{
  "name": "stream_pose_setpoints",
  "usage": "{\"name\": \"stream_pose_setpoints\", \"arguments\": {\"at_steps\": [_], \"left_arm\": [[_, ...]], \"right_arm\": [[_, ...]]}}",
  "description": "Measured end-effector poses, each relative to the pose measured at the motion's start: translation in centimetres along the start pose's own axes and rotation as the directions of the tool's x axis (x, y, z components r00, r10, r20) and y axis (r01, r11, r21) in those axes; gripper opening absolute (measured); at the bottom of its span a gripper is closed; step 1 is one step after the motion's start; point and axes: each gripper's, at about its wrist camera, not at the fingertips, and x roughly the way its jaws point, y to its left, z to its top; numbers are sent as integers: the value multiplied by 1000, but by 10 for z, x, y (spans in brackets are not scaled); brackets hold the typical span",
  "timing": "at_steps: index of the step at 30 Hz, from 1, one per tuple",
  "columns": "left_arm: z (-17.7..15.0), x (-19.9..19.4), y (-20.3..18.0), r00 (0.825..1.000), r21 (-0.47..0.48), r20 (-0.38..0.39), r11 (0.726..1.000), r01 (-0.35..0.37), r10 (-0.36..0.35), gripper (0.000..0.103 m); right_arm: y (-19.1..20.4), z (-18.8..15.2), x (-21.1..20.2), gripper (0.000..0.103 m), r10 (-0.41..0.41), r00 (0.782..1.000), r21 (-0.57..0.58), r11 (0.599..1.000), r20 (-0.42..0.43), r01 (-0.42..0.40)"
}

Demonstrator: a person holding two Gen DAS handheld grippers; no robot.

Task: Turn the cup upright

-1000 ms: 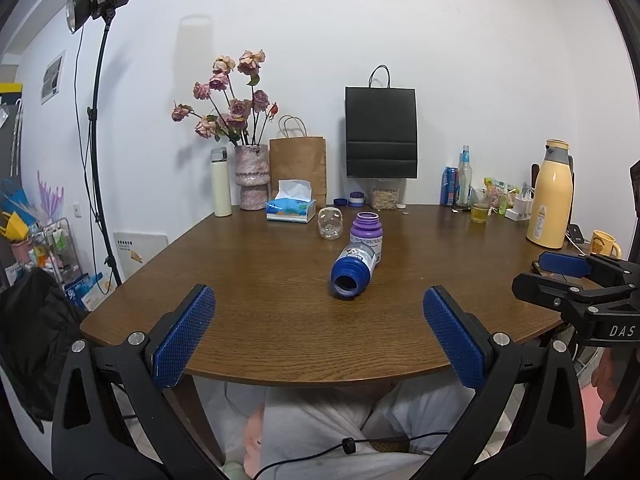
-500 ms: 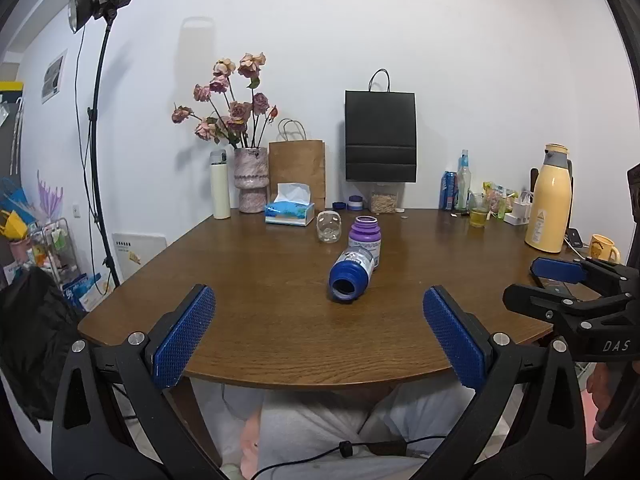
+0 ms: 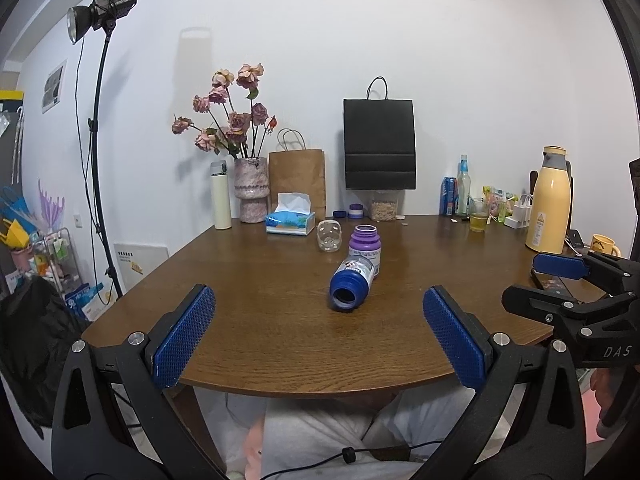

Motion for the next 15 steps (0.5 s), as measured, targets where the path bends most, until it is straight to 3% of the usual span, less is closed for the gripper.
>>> {"name": "stream_pose_setpoints", "arguments": {"at_steps": [15], "left_arm": [[-1, 1, -6, 1000, 22, -4, 1000, 10, -10, 103]], "right_arm": [[-4, 3, -3, 86, -6, 1000, 3, 1000, 12, 6]]}}
